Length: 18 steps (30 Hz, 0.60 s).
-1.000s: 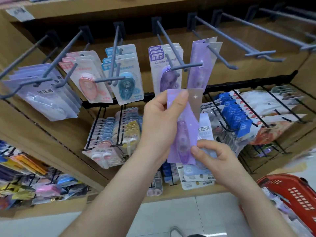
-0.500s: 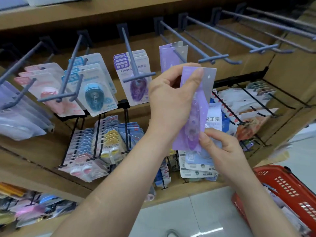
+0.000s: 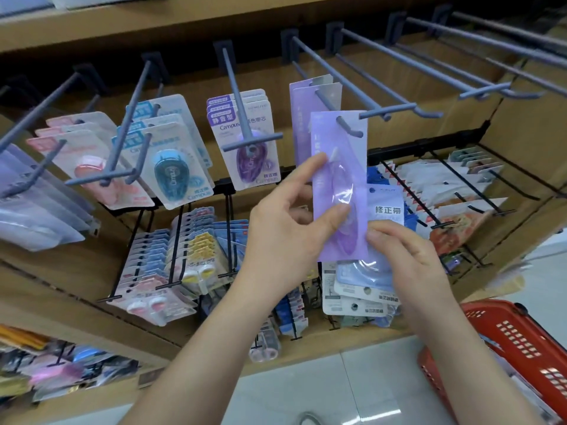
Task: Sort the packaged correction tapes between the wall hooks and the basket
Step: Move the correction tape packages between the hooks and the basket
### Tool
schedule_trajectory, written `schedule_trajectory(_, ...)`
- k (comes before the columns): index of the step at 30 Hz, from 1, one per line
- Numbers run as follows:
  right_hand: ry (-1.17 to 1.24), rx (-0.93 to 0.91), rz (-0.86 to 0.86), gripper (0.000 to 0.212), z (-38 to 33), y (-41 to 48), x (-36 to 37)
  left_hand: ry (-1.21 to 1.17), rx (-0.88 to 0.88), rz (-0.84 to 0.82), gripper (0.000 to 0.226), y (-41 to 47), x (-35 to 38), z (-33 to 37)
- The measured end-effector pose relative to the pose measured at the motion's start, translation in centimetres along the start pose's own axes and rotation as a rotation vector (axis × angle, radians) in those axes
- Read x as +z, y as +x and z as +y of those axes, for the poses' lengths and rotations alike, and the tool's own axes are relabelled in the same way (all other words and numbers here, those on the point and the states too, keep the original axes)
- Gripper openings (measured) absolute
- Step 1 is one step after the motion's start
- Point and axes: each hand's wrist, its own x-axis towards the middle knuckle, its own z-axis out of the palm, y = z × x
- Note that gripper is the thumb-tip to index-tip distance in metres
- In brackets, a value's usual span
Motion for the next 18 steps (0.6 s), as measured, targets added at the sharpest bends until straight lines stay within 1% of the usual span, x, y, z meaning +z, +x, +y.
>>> schedule_trajectory(2, -0.059, 0.020, 0.034, 0.016, 0.3, -0.1, -0.5, 0.036, 0.000, 0.071, 0.054, 1.2, 0.4, -0.3)
schedule_trajectory(3, -0.087, 0.028, 0.047, 0.021, 0.5, -0.2, -0.8, 0.045, -0.001, 0.101, 0.055, 2.0, 0.6, -0.6)
schedule_trajectory(6, -0.124, 0.015, 0.082, 0.041, 0.5, -0.7, -1.6, 0.128, -0.016, 0.169, 0.057, 4.1, 1.1, -1.3)
schedule_trajectory(8, -0.145, 0.003, 0.102, 0.059, 0.6, -0.9, -2.2, 0.232, -0.031, 0.182, 0.057, 5.0, 1.2, -1.6)
schedule_trajectory(9, -0.118, 0.010, 0.098, 0.069, 0.5, -1.0, -2.3, 0.278, -0.041, 0.179, 0.056, 5.2, 1.1, -1.8)
schedule_trajectory(11, 0.019, 0.022, 0.085, 0.085, 0.3, -1.1, -2.3, 0.370, -0.023, 0.168, 0.054, 4.8, 0.8, -2.2)
schedule_trajectory(13, 0.130, 0.037, 0.096, 0.083, 0.0, -1.1, -2.1, 0.427, 0.044, 0.164, 0.047, 3.4, 0.6, -2.5)
schedule_trajectory(15, 0.184, 0.050, 0.085, 0.083, -0.2, -1.2, -1.8, 0.405, 0.038, 0.111, 0.029, 1.4, 1.0, -2.9)
schedule_trajectory(16, 0.200, 0.058, 0.067, 0.085, 0.0, -1.2, -1.8, 0.369, -0.028, 0.023, 0.023, 0.4, 1.4, -3.1)
schedule_trajectory(17, 0.204, 0.060, 0.040, 0.083, -0.1, -1.3, -1.5, 0.291, -0.124, -0.088, 0.022, -0.6, 1.9, -3.1)
schedule_trajectory(18, 0.197, 0.050, 0.007, 0.075, -0.2, -1.3, -1.3, 0.168, -0.226, -0.174, 0.025, -1.3, 2.3, -3.1)
